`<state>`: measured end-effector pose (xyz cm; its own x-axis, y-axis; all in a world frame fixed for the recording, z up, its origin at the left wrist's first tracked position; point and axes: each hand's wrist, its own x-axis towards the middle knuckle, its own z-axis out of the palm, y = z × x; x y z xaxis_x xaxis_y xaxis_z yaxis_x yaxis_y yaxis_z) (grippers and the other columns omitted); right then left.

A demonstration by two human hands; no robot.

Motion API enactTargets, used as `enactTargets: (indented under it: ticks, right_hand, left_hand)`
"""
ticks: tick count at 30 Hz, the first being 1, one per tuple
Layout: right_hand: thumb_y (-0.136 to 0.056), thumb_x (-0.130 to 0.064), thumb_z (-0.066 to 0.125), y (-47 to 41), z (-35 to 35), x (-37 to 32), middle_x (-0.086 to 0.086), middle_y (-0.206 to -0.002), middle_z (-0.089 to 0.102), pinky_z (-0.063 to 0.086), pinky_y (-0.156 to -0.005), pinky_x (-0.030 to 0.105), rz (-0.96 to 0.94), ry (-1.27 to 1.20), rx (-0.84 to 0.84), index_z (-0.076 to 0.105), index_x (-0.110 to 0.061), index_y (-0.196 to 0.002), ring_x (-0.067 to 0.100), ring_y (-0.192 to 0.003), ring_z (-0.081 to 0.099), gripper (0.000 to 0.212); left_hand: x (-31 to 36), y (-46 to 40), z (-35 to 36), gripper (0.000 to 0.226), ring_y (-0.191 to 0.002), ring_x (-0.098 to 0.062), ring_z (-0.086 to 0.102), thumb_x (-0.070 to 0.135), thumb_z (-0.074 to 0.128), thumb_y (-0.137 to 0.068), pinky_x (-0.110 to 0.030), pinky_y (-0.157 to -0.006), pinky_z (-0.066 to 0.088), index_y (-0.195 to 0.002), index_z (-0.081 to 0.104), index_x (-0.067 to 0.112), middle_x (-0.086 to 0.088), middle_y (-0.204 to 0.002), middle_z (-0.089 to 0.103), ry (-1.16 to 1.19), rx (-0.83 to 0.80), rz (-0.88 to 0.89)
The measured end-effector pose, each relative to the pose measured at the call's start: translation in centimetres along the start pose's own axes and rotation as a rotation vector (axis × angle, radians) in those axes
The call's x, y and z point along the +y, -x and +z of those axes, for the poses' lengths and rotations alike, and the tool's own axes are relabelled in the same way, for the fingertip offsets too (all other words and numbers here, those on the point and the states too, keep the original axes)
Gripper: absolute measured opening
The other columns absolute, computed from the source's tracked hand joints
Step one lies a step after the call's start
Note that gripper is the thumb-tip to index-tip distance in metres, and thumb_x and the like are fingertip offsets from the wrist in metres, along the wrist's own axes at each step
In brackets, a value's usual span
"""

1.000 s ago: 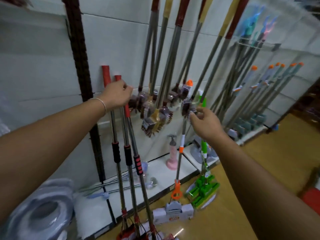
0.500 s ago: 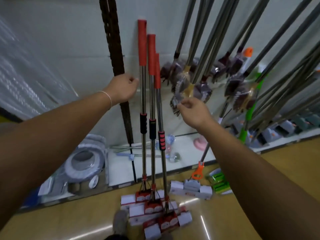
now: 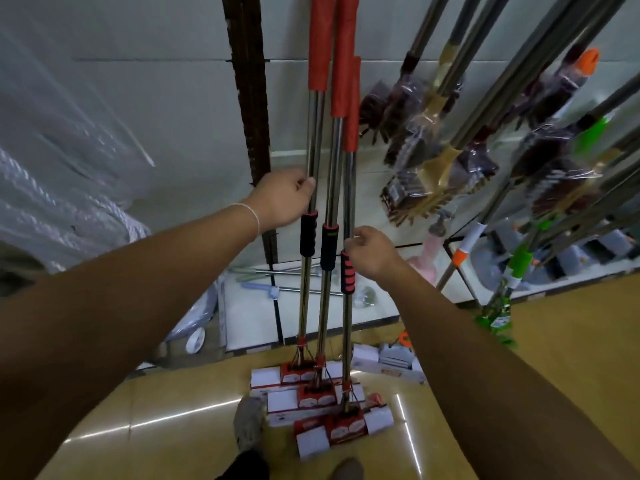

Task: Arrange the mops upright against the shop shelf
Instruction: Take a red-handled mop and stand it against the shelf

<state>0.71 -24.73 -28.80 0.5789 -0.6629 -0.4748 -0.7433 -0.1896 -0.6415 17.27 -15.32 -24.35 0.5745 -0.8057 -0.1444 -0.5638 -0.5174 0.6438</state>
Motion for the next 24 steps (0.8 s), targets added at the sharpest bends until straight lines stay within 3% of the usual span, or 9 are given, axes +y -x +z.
enactTargets:
  ticks: [2, 5, 8, 12, 14, 16, 18, 20, 24]
  right_hand:
    - [-0.099, -0.023, 0.048, -1.8, 0.7, 0.6, 0.022, -0.134, 0.054, 0.049, -0.099, 0.045, 0.020, 0.024, -0.001, 0.046, 0.000, -0.134, 0.035, -0.115, 0.057, 0.042]
    - [-0.100, -0.020, 0.046, -4.7, 1.5, 2.1, 0.023, -0.142, 0.047, 0.047, -0.099, 0.037, 0.051, 0.047, 0.010, 0.036, 0.000, -0.143, 0.036, -0.122, 0.053, 0.048]
    - [-0.100, -0.014, 0.044, -7.1, 2.1, 3.8, 0.019, -0.149, 0.040, 0.040, -0.091, 0.028, 0.082, 0.009, -0.025, 0.021, -0.005, -0.152, 0.033, -0.130, 0.047, 0.057]
    - [-0.097, -0.005, 0.045, -9.4, 2.6, 5.6, 0.009, -0.158, 0.032, 0.043, -0.102, 0.033, 0.098, -0.180, -0.088, 0.014, -0.018, -0.156, 0.029, -0.138, 0.041, 0.068]
    - [-0.094, -0.006, 0.049, -10.2, 3.0, 6.2, 0.007, -0.146, 0.048, 0.048, -0.095, 0.035, 0.078, -0.235, -0.115, 0.024, -0.023, -0.153, 0.027, -0.125, 0.053, 0.066]
    - [-0.096, -0.011, 0.052, -10.5, 3.6, 6.6, 0.002, -0.112, 0.061, 0.045, -0.082, 0.032, 0.041, -0.199, -0.119, 0.042, -0.018, -0.133, 0.022, -0.100, 0.057, 0.039]
    - [-0.100, -0.018, 0.050, -10.1, 4.1, 6.8, -0.001, -0.091, 0.055, 0.041, -0.077, 0.032, 0.005, -0.151, -0.051, 0.046, -0.015, -0.110, 0.018, -0.084, 0.051, 0.011]
    - [-0.101, -0.023, 0.048, -9.1, 4.3, 7.3, 0.003, -0.087, 0.053, 0.040, -0.076, 0.030, -0.029, -0.135, 0.009, 0.046, -0.013, -0.100, 0.020, -0.081, 0.049, 0.010]
    - [-0.103, -0.023, 0.047, -6.1, 4.1, 8.3, 0.003, -0.087, 0.053, 0.038, -0.068, 0.025, -0.101, -0.136, 0.022, 0.047, -0.011, -0.099, 0.016, -0.077, 0.048, 0.013]
  left_hand:
    - [-0.2, -0.1, 1.4, 0.034, -0.069, -0.016, 0.049, 0.032, 0.037, -0.103, -0.028, -0.062, 0.033, -0.078, 0.052, 0.014, 0.001, -0.069, 0.051, 0.034, -0.012, -0.022]
    - [-0.4, -0.3, 3.7, 0.035, -0.079, -0.018, 0.052, 0.031, 0.039, -0.102, -0.026, -0.064, 0.033, -0.095, 0.060, 0.005, -0.005, -0.084, 0.059, 0.069, -0.038, -0.028]
    - [-0.9, -0.3, 5.5, 0.030, -0.086, -0.021, 0.058, 0.031, 0.040, -0.102, -0.028, -0.071, 0.042, -0.097, 0.060, 0.009, -0.007, -0.093, 0.065, 0.110, -0.045, -0.045]
    - [-2.1, 0.0, 7.6, 0.023, -0.088, -0.024, 0.063, 0.030, 0.041, -0.101, -0.033, -0.079, 0.050, -0.096, 0.058, 0.016, -0.009, -0.093, 0.067, 0.140, -0.039, -0.069]
    - [-2.3, 0.2, 7.8, 0.027, -0.088, -0.025, 0.063, 0.030, 0.040, -0.101, -0.035, -0.080, 0.051, -0.101, 0.060, 0.011, -0.011, -0.094, 0.068, 0.131, -0.052, -0.074]
    - [-2.6, 0.3, 7.9, 0.031, -0.090, -0.026, 0.063, 0.031, 0.040, -0.102, -0.034, -0.082, 0.050, -0.105, 0.061, 0.009, -0.012, -0.096, 0.068, 0.138, -0.060, -0.086]
    - [-2.6, 0.1, 7.9, 0.031, -0.091, -0.026, 0.063, 0.030, 0.040, -0.102, -0.035, -0.084, 0.050, -0.106, 0.061, 0.008, -0.013, -0.098, 0.068, 0.141, -0.062, -0.098]
    - [-2.5, 0.1, 7.9, 0.029, -0.092, -0.025, 0.063, 0.029, 0.041, -0.101, -0.034, -0.084, 0.050, -0.105, 0.061, 0.009, -0.010, -0.098, 0.068, 0.138, -0.056, -0.099]
    - [-1.1, 0.5, 7.6, 0.030, -0.088, -0.027, 0.062, 0.032, 0.040, -0.102, -0.036, -0.082, 0.051, -0.105, 0.060, 0.009, -0.012, -0.093, 0.067, 0.166, -0.015, -0.072]
